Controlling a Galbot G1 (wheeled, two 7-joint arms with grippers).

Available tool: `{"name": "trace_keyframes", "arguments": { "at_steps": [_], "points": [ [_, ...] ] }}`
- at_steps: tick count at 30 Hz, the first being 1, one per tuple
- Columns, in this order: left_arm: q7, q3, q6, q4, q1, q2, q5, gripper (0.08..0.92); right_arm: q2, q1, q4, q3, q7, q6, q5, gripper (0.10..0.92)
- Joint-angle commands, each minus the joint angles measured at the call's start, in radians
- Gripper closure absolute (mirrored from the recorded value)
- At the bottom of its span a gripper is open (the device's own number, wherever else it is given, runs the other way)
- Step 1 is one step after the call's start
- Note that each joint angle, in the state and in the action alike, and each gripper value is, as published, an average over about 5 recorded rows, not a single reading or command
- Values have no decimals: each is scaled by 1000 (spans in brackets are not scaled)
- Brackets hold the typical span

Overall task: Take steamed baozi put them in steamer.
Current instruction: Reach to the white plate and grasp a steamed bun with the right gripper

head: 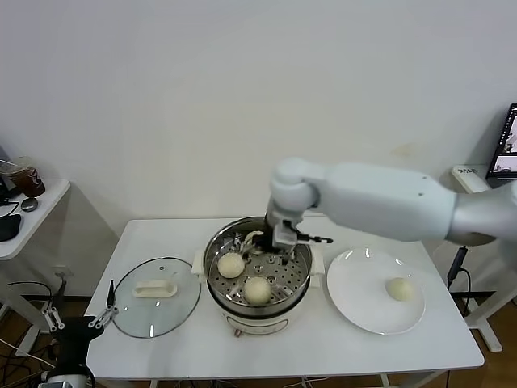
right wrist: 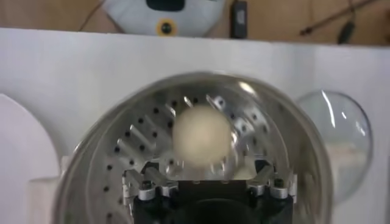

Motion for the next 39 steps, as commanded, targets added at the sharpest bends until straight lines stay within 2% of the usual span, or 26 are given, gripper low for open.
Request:
{"name": "trace_keyframes", "arguments": {
  "at_steps": [1, 5, 9, 16, 24, 39],
  "points": [
    [1, 4, 0, 0, -3, 5, 0, 177, -360, 16, 51, 109, -27, -471, 97, 203],
    [1, 13, -1, 6, -10, 10, 0, 177, -488, -48, 39, 149, -81, -576, 50, 203],
    [2, 24, -2, 11, -16, 14, 1, 177, -564, -163, 2, 207, -117, -529, -1, 203],
    [3, 32, -1, 11, -21, 17, 3, 177, -622, -528, -54, 504, -120, -497, -99, 203],
    [3, 30, -1, 11, -15, 17, 4, 177, -568, -755, -214, 693, -86, -471, -211, 203],
    [4, 20, 1, 6, -6, 11, 8, 177, -408, -808, -350, 721, -47, -454, -289, 203]
  ]
}}
